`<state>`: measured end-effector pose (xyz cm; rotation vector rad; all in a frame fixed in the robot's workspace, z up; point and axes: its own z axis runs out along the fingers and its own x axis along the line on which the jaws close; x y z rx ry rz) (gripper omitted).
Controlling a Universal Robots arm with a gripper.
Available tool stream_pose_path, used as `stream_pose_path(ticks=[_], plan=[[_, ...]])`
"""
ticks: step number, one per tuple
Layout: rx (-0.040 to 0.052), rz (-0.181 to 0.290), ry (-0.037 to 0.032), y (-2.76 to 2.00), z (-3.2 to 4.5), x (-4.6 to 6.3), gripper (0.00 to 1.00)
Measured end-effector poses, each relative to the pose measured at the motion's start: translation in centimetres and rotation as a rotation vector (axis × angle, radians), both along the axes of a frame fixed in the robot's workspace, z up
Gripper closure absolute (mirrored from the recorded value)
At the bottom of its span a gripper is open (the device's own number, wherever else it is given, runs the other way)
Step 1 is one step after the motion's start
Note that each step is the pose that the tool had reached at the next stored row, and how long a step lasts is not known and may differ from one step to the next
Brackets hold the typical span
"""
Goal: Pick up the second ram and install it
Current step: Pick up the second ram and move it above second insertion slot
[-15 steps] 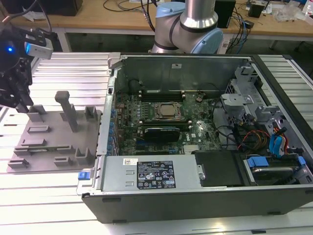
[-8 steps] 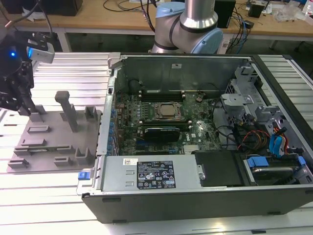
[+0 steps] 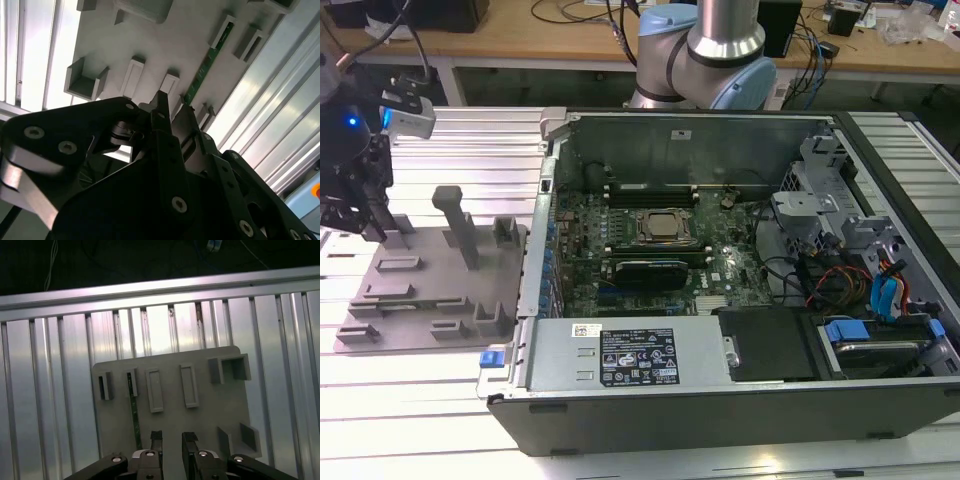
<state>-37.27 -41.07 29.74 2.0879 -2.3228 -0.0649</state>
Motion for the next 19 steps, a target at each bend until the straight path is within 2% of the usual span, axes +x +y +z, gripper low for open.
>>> stream_pose_path(ticks=[14, 19], plan=[[0.0, 0.001, 0.0, 0.0, -1.44, 0.0, 0.72], [0.0, 0.002, 0.0, 0.0, -2.23, 0.0, 0.72]])
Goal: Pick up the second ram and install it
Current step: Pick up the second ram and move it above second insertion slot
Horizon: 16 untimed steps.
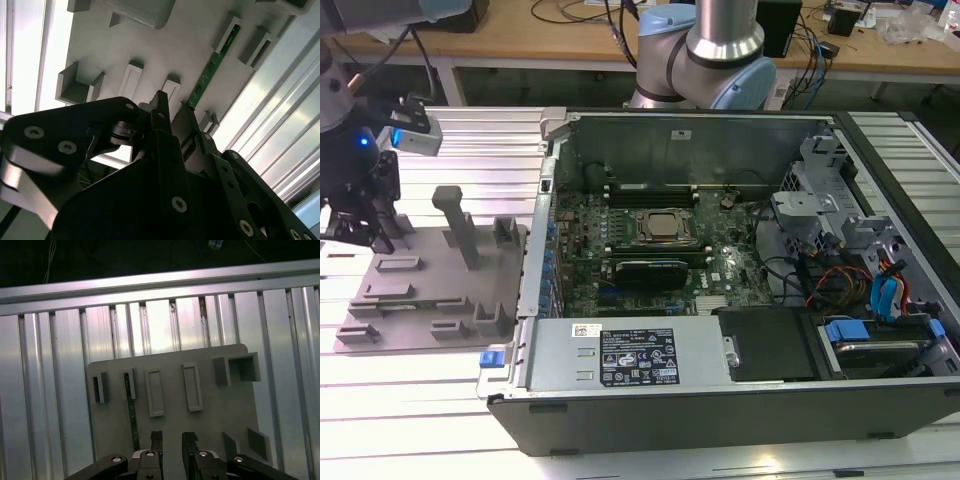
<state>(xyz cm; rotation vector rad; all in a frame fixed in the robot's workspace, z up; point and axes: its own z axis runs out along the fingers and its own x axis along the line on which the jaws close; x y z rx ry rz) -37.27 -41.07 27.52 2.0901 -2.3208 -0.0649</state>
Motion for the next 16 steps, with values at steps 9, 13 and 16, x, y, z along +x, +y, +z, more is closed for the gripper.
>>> stream_pose_path(ticks=[9, 13, 16], plan=[[0.0, 0.032, 0.0001, -1.13, -1.71, 0.0, 0.72], [-0.0014, 0.071, 0.0009, -1.33, -2.47, 0.0, 0.72], [-0.012, 0.108, 0.0013, -1.4, -3.08, 0.1, 0.72]])
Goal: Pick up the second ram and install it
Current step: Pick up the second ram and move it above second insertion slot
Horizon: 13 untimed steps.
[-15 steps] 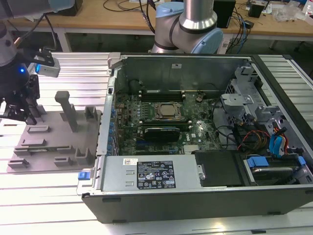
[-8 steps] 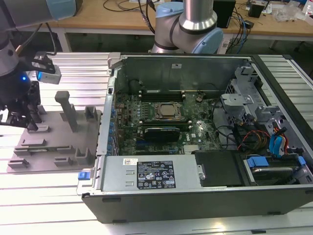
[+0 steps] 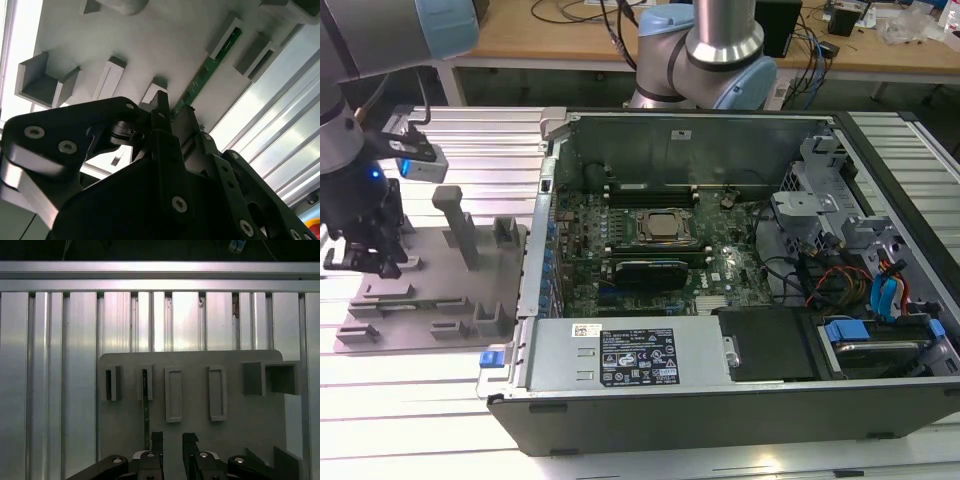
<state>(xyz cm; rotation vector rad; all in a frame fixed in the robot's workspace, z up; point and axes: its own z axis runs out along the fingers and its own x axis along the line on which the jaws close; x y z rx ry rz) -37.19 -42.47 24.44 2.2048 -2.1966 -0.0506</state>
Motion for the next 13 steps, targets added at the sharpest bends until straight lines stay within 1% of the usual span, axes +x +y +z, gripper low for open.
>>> stream_pose_path(ticks=[2, 7, 11, 13], plan=[[-0.0023, 0.01, 0.0001, -0.26, -0.2, 0.0, 0.72], [-0.0024, 0.023, -0.0001, -0.81, -0.82, 0.0, 0.72], [-0.0025, 0.029, 0.0, -1.13, -1.9, 0.0, 0.72], [-0.0026, 0.029, 0.0001, -1.27, -2.31, 0.0, 0.72]])
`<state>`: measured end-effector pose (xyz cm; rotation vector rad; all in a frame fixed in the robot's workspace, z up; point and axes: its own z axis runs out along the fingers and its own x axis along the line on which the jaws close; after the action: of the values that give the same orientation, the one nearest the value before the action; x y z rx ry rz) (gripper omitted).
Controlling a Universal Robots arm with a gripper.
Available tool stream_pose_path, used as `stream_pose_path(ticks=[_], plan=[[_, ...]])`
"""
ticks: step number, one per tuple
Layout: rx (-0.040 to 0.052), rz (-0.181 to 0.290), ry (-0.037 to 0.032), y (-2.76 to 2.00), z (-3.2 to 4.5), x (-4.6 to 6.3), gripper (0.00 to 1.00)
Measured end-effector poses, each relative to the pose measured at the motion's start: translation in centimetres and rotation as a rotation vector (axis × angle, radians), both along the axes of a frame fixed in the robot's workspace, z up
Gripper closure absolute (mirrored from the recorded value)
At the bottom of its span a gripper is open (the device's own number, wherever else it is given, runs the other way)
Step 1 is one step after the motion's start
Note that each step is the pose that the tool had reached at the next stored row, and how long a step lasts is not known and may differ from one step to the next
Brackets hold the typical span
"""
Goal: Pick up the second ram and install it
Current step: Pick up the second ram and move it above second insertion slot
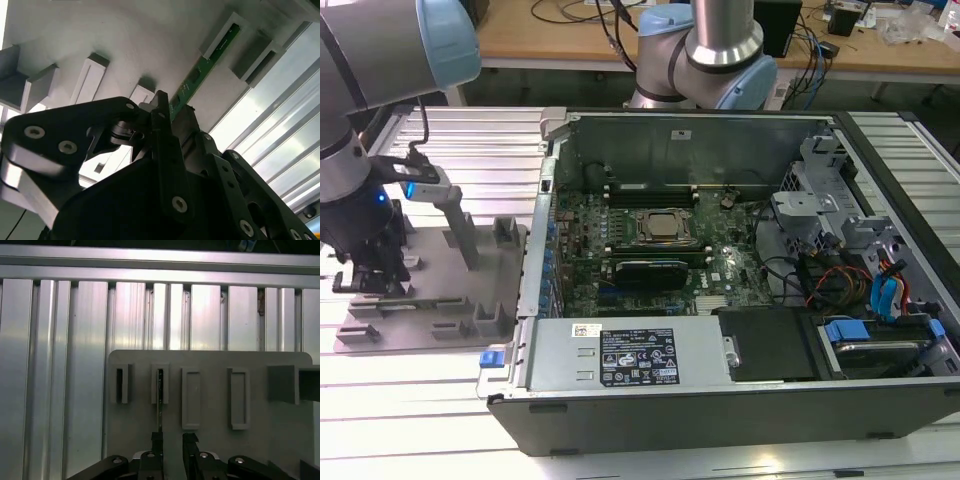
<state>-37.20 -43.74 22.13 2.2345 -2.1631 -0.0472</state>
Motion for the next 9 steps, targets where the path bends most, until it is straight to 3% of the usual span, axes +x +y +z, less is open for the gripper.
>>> stream_pose_path(ticks=[6, 7, 9], plan=[[-0.0016, 0.0, 0.002, -0.51, -1.15, 0.0, 0.72], [0.0024, 0.0, -0.0025, -0.49, -1.54, 0.0, 0.72], [0.0014, 0.001, -0.0003, -0.53, -1.51, 0.0, 0.72]])
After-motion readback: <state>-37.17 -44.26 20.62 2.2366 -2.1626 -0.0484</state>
